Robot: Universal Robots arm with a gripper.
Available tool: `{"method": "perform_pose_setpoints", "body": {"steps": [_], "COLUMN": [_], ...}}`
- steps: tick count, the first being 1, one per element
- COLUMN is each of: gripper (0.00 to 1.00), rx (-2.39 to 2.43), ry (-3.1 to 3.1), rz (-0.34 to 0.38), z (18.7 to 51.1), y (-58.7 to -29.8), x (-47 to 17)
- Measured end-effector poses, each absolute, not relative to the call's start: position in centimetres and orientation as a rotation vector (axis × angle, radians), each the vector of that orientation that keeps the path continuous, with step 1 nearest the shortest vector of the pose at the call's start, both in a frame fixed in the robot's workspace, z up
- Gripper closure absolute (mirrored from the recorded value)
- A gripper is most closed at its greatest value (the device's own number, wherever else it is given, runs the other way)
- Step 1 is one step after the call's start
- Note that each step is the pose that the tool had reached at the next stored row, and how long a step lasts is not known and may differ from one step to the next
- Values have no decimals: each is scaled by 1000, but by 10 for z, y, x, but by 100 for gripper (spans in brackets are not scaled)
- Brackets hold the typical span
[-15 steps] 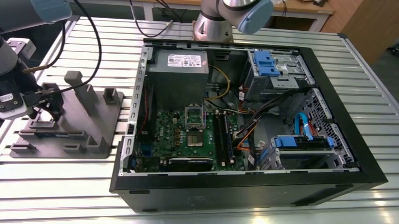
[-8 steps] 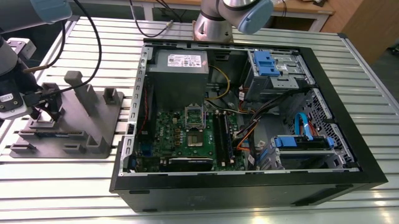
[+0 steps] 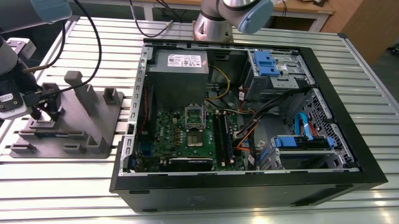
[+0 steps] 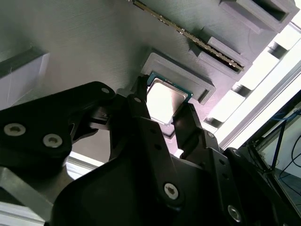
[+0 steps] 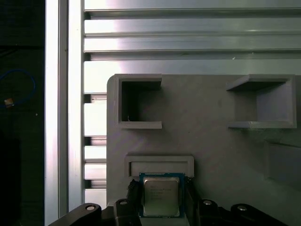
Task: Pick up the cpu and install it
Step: 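Pick up the cpu and move it towards the insertion slot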
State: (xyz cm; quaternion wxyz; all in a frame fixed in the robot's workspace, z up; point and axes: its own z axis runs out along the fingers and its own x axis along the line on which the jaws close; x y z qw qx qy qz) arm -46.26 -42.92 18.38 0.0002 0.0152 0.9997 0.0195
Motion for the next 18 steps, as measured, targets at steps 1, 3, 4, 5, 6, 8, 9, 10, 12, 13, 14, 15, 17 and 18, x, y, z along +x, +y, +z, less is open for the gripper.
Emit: {"method": "perform_pose_setpoints", "body": {"steps": [1,3,4,5,6,8,9,10,12,13,14,15,17,18], "gripper": [53,53,53,53,53,53,53,53,53,53,53,53,53,53], "rx": [48,48,48,48,48,48,48,48,48,48,48,48,48,48], "ry": [3140,3140,3140,3140,3140,3140,3140,3140,3140,3140,3140,3140,3140,3140], "rz": [61,61,61,61,61,61,61,61,61,61,61,62,62,62], "z": [184,184,184,184,184,186,188,189,193,194,194,194,194,194], "y": [-429,-429,-429,-429,-429,-429,-429,-429,-429,-429,-429,-429,-429,-429], "x": [-463,-463,-463,-463,-463,-463,-463,-463,-463,-463,-463,-463,-463,-463]}}
